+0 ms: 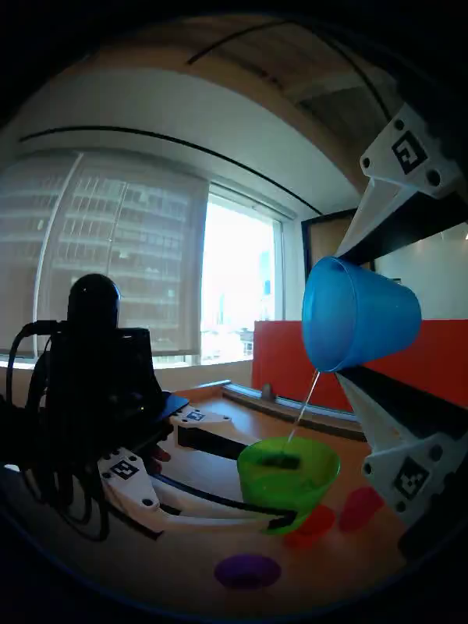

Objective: Pour water

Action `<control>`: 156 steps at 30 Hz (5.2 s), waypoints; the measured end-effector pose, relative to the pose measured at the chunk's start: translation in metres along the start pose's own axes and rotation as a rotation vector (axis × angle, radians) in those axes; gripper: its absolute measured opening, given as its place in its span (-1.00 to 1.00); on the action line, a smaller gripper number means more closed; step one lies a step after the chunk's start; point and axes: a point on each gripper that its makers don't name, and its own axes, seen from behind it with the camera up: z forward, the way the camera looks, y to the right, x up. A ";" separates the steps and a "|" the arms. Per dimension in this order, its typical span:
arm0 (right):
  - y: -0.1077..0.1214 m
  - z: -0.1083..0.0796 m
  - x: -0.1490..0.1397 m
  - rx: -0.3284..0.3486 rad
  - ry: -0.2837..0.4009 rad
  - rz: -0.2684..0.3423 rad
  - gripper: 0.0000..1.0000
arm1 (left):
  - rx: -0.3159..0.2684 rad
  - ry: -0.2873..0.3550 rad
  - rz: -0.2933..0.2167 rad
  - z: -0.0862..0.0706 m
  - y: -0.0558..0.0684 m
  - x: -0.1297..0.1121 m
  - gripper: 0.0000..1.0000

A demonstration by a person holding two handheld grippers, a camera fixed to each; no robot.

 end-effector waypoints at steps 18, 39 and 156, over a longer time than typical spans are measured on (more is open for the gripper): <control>-0.006 -0.008 0.001 0.006 0.006 0.110 0.80 | 0.005 -0.003 0.002 0.000 -0.002 -0.001 0.66; -0.020 -0.027 -0.003 0.011 -0.005 0.704 0.80 | 0.021 -0.014 0.008 -0.001 -0.008 -0.002 0.66; -0.261 -0.080 -0.042 0.561 -0.316 1.430 0.82 | 0.002 -0.672 0.064 -0.030 -0.066 -0.178 0.70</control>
